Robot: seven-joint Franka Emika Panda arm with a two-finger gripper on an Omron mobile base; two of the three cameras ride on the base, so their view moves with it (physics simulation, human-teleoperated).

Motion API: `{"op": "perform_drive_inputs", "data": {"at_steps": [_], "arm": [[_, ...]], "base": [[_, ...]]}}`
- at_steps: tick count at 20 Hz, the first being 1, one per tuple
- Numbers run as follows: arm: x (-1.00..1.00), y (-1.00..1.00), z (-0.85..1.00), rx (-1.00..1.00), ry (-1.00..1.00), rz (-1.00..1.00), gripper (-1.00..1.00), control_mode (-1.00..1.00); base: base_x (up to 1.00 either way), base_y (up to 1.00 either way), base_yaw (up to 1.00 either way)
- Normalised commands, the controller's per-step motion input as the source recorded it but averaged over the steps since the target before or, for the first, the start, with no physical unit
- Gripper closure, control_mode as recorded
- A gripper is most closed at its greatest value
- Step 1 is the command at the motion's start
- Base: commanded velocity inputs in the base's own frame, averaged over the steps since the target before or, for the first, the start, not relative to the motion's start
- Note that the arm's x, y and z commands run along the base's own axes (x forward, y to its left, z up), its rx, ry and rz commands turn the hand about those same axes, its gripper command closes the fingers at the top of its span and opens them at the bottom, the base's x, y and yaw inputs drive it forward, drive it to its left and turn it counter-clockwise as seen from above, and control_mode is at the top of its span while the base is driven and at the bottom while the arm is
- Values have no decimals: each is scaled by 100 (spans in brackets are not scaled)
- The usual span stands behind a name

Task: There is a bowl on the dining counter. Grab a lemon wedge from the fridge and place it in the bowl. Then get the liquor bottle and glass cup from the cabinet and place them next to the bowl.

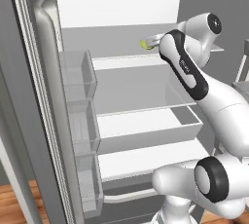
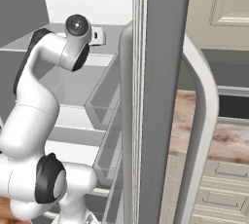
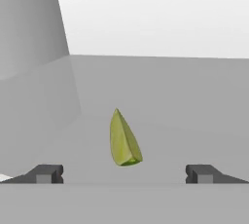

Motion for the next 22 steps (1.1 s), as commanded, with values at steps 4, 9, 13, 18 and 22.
{"op": "perform_drive_inputs", "data": {"at_steps": [4,9,13,18,22], "arm": [[13,2,-9,0,0,0,-100,-100],[20,1,-6,0,0,0,-100,-100],[21,5,-10,0,0,0,-100,-100],[11,12,-21,0,0,1,-100,-100],[7,15,-27,0,0,4,-100,-100]], "base": [[0,0,0],[0,0,0],[0,0,0],[0,0,0],[0,0,0]]}}
